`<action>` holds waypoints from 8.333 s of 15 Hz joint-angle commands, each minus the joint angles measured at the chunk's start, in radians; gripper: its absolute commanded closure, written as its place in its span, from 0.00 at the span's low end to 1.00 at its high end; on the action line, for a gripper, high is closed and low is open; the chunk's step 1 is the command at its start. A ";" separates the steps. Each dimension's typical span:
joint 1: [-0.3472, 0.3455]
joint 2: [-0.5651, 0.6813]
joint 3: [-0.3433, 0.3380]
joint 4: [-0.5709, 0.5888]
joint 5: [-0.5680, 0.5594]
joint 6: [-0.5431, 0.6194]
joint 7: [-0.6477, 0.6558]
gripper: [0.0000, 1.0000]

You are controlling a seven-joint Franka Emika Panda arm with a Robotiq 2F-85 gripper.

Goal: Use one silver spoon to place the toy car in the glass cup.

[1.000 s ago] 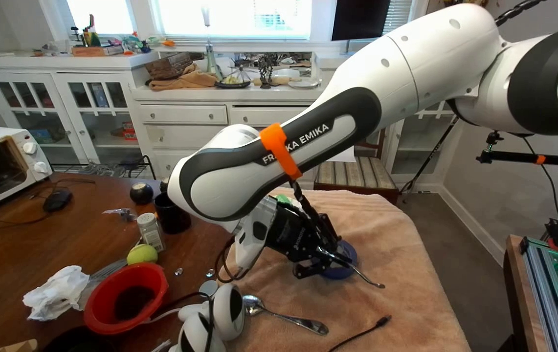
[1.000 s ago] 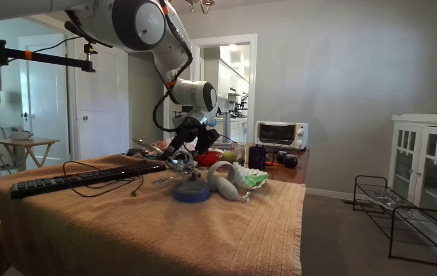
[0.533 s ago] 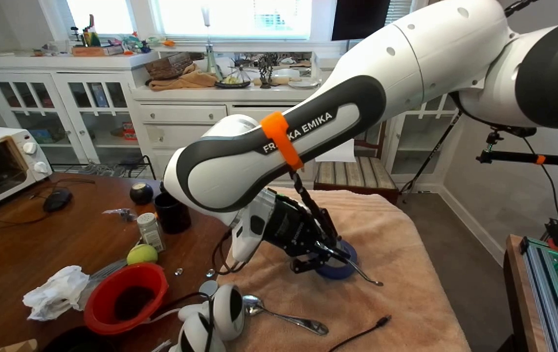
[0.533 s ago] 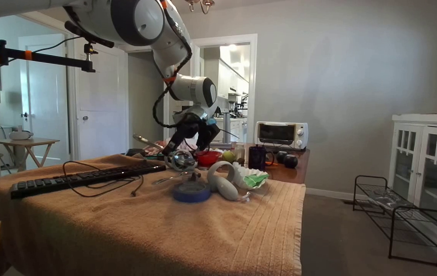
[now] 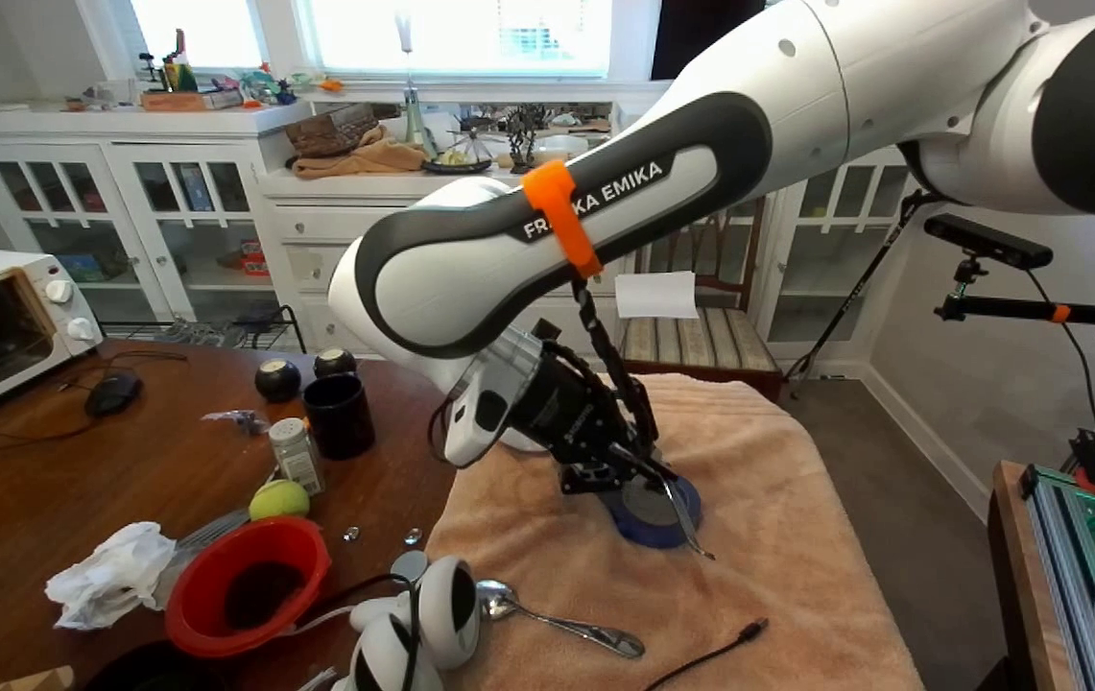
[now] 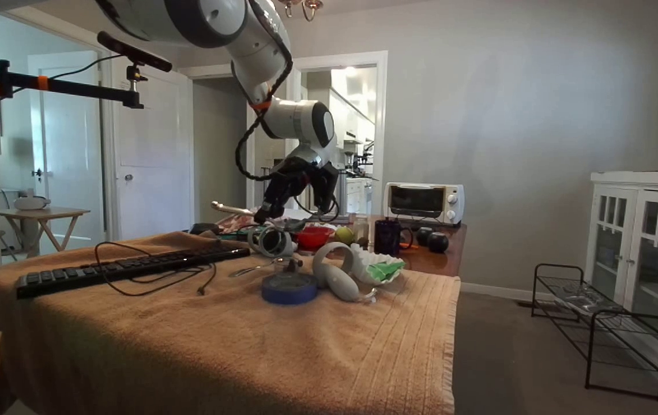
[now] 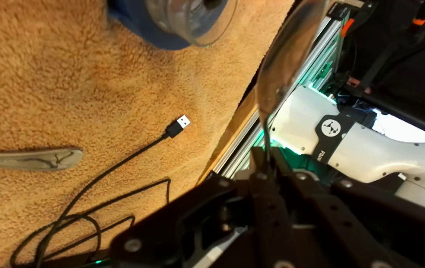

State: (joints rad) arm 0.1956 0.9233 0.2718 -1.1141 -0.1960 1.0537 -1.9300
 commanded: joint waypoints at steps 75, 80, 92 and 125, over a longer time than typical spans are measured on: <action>-0.174 -0.321 -0.138 -0.466 0.053 0.349 1.437 0.99; -0.170 -0.317 -0.139 -0.476 0.043 0.308 1.433 0.99; -0.168 -0.341 -0.151 -0.487 0.032 0.218 1.461 0.99; -0.207 -0.335 -0.147 -0.547 0.130 0.357 1.447 0.99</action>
State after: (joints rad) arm 0.0024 0.6071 0.1176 -1.6365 -0.0914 1.3968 -0.4728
